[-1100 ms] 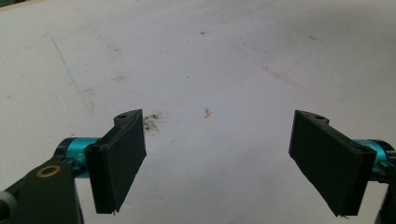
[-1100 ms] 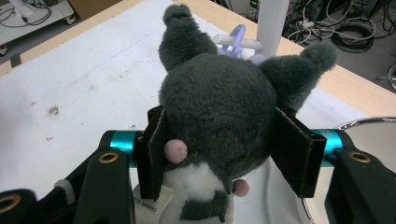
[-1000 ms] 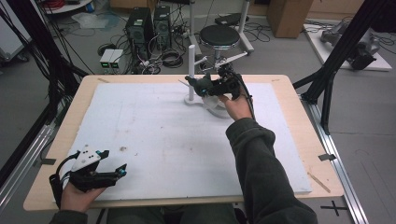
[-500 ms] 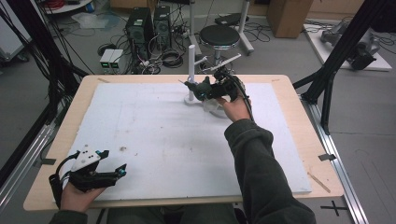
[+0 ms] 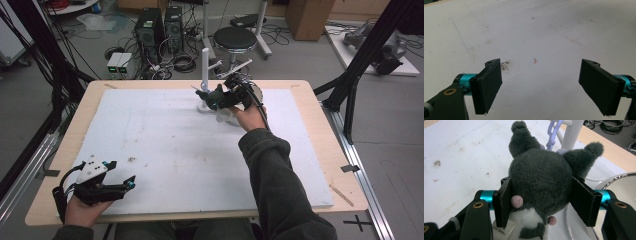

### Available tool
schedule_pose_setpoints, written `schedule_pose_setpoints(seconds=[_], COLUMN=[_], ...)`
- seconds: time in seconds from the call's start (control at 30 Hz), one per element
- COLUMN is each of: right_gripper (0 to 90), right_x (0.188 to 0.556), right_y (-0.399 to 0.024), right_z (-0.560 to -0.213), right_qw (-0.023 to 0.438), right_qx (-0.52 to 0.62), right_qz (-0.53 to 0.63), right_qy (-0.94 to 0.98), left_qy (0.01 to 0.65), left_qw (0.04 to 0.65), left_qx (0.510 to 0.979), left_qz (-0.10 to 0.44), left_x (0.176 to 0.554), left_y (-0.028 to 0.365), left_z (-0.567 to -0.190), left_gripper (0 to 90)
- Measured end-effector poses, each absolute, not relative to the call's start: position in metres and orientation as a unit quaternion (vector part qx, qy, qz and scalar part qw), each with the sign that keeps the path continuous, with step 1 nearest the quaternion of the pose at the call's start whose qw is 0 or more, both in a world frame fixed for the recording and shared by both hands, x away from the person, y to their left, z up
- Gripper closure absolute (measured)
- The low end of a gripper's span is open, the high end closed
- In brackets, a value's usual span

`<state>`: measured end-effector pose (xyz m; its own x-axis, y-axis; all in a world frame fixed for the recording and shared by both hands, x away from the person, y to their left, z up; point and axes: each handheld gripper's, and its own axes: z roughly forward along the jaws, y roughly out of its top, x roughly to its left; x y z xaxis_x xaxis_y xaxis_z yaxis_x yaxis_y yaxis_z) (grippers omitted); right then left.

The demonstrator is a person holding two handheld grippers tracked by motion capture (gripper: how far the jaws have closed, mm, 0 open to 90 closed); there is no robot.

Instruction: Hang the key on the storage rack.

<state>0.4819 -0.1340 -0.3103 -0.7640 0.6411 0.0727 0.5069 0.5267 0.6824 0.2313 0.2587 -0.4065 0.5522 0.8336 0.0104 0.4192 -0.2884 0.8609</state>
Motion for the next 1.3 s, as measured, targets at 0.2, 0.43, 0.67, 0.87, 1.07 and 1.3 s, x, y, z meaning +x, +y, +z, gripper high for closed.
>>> schedule_pose_setpoints(seconds=[0.2, 0.43, 0.67, 0.87, 1.07, 1.3], right_gripper=[31.0, 29.4, 28.0, 26.0, 24.9, 24.3], right_x=[0.483, 0.481, 0.478, 0.475, 0.471, 0.463], right_y=[-0.134, -0.134, -0.135, -0.138, -0.142, -0.148], right_z=[-0.312, -0.309, -0.306, -0.302, -0.302, -0.316], right_qw=[0.09, 0.1, 0.104, 0.103, 0.107, 0.103], right_qx=[0.335, 0.331, 0.324, 0.325, 0.322, 0.326], right_qz=[0.358, 0.363, 0.37, 0.378, 0.39, 0.393], right_qy=[0.867, 0.865, 0.865, 0.861, 0.856, 0.854], left_qy=[0.408, 0.408, 0.411, 0.408, 0.405, 0.406], left_qw=[0.434, 0.434, 0.436, 0.436, 0.435, 0.436], left_qx=[0.766, 0.767, 0.764, 0.767, 0.768, 0.768], left_qz=[0.24, 0.24, 0.238, 0.238, 0.237, 0.236], left_x=[0.232, 0.232, 0.235, 0.237, 0.237, 0.235], left_y=[0.259, 0.259, 0.258, 0.257, 0.255, 0.254], left_z=[-0.406, -0.406, -0.406, -0.406, -0.407, -0.406], left_gripper=[19.0, 19.0, 19.0, 19.0, 19.0, 19.0])
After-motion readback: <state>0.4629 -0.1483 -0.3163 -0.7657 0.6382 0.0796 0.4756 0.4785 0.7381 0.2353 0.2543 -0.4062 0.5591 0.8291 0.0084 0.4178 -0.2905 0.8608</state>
